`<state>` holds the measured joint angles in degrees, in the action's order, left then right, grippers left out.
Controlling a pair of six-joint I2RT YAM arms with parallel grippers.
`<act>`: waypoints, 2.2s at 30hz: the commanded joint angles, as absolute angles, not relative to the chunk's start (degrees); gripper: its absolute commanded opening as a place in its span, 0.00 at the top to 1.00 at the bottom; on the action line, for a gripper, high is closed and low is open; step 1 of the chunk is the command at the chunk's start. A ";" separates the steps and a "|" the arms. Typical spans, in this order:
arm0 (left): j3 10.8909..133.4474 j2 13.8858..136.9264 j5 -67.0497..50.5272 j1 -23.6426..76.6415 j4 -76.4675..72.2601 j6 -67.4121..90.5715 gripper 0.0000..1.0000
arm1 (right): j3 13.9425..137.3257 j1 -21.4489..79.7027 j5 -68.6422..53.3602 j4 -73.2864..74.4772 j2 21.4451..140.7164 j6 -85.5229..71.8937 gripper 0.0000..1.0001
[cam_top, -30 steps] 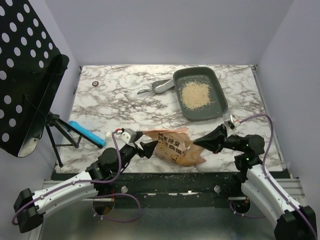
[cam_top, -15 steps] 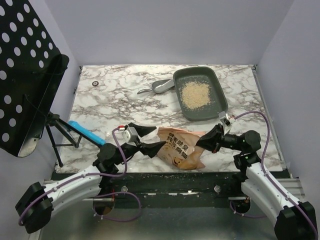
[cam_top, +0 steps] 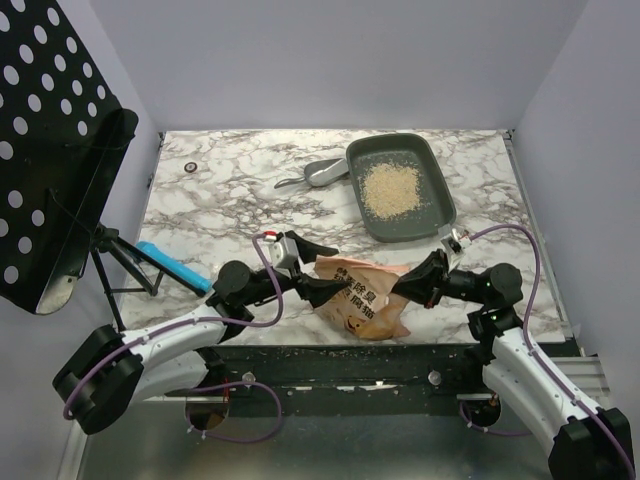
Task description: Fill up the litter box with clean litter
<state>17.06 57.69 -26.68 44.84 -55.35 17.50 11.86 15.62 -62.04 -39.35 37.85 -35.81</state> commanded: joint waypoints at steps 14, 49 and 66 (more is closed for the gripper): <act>22.15 67.41 -43.06 41.66 -61.97 23.29 0.40 | 11.95 15.47 -60.21 -45.09 36.65 -38.06 1.00; 28.32 44.57 -34.72 24.61 -27.95 36.19 1.00 | 27.61 15.29 -55.10 -26.37 52.21 -38.93 1.00; 23.29 45.08 -41.31 24.26 5.25 50.36 1.00 | 21.89 15.29 -62.75 -9.75 62.83 -51.05 1.00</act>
<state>23.79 44.12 -37.15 24.69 -8.69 46.26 23.29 15.38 -59.31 -15.53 59.66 -45.19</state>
